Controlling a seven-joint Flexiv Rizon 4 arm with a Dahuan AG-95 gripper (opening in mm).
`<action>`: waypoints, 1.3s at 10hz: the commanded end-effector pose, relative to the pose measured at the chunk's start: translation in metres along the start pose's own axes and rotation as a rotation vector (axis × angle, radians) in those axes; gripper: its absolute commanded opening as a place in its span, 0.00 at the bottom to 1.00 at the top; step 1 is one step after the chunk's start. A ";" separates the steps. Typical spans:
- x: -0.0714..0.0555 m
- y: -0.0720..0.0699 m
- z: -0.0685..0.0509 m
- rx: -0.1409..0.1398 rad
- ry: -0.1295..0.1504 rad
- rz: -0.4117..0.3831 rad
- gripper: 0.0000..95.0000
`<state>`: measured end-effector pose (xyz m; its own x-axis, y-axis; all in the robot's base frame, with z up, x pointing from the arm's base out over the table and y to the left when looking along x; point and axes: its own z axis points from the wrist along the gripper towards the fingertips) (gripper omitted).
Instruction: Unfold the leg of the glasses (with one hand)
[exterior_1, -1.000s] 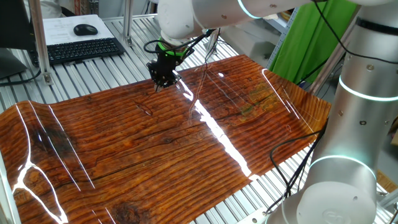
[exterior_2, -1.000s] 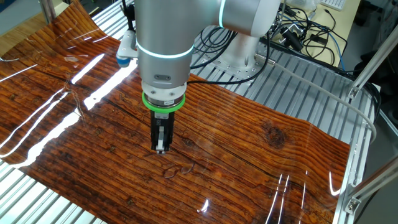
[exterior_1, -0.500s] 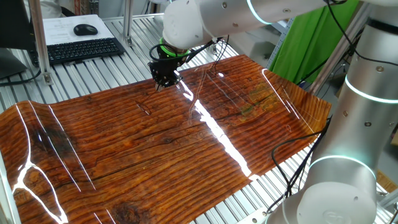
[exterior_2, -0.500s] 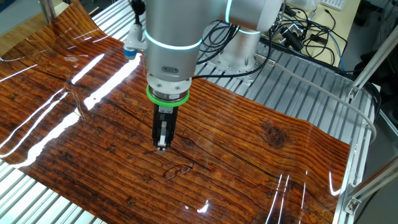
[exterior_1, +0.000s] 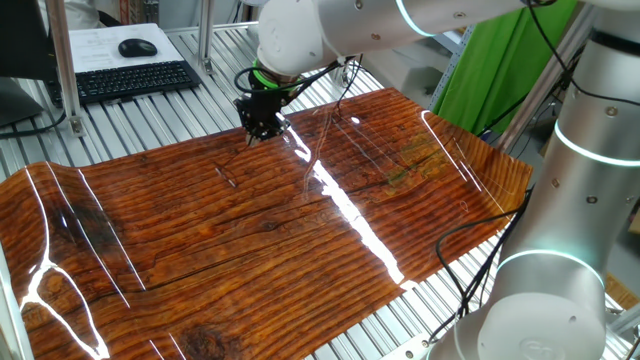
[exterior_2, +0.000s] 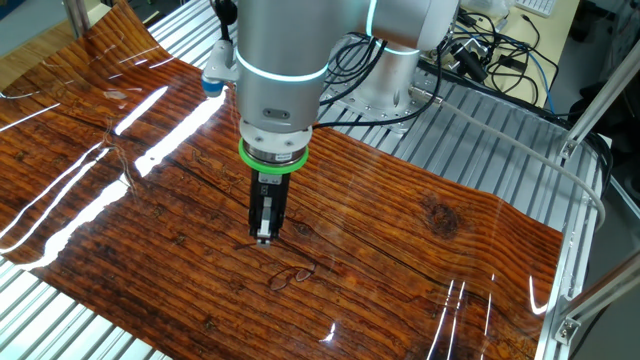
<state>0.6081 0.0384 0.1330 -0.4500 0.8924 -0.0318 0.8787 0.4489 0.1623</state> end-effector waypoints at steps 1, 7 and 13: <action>0.003 0.001 -0.001 -0.001 0.001 0.002 0.20; 0.006 0.001 -0.002 -0.005 0.005 0.007 0.20; 0.012 -0.002 0.021 0.000 0.095 0.013 0.20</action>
<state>0.6042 0.0484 0.1123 -0.4449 0.8945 0.0437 0.8855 0.4321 0.1707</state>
